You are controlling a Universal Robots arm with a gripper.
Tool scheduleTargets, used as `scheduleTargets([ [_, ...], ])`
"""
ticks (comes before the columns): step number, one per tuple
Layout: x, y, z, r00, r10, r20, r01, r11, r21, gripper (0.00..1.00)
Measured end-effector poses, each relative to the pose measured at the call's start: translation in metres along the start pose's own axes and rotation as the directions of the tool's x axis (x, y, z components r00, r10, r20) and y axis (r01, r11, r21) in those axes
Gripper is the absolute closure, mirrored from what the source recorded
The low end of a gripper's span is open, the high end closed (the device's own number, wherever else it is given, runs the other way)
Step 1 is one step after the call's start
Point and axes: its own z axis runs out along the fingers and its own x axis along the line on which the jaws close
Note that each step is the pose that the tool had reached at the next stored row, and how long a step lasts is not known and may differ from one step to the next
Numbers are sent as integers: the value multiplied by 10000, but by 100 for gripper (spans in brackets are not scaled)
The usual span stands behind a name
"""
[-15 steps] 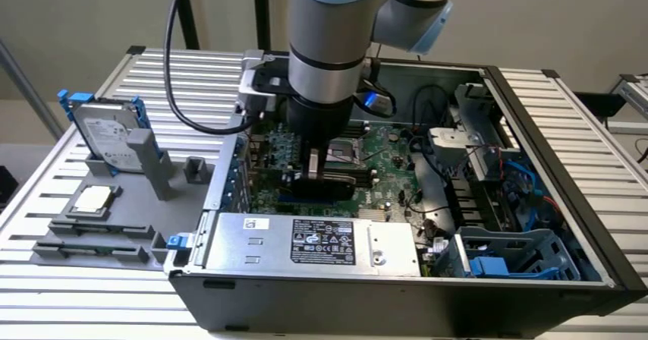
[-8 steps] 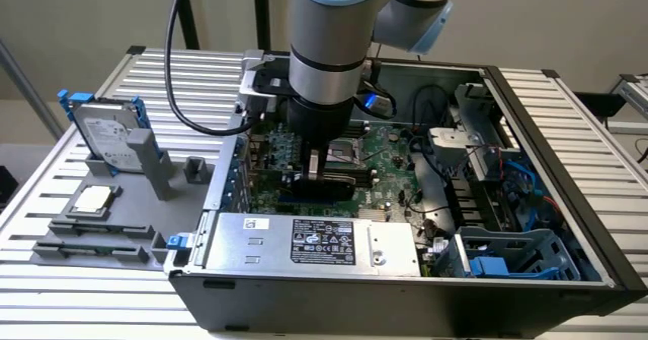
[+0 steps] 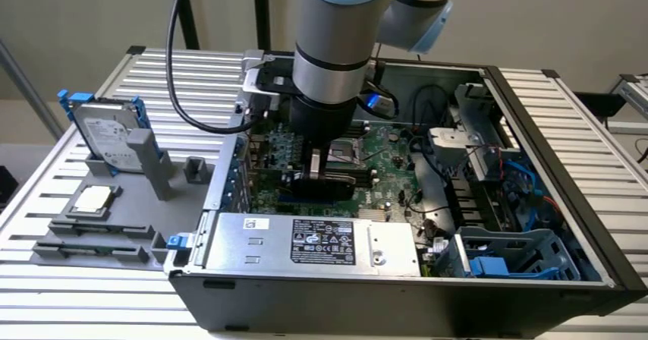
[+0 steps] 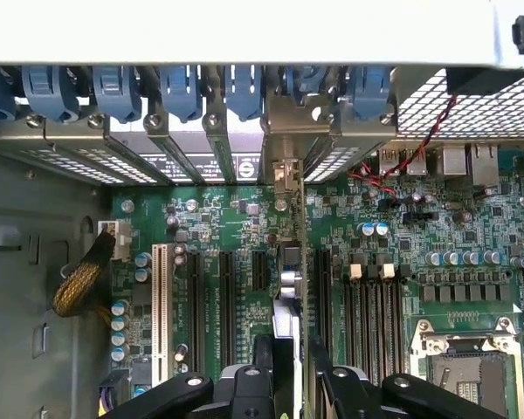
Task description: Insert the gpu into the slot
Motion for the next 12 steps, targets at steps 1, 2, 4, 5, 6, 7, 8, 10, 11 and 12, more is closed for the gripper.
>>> scheduleTargets([
  [1,0,-1,1,10000,1,-1,-1,10000,-12,74],
  [2,-1,-4,1,10000,1,-2,-1,10000,-22,74],
  [4,-1,-9,3,10000,2,-3,-2,10000,-49,74],
  [5,-1,-11,5,10000,3,-3,-3,10000,-59,74],
  [6,0,-12,7,10000,4,-5,-4,10000,-70,74],
  [7,0,-12,10,10000,6,-6,-6,10000,-82,74],
  [8,0,-14,13,10000,5,-7,-5,10000,-93,74],
  [10,0,-17,19,10000,5,-5,-5,9999,-114,74],
  [11,0,-19,22,10000,6,-7,-6,9999,-128,74],
  [12,0,-20,23,10000,7,-10,-7,9999,-142,74],
])
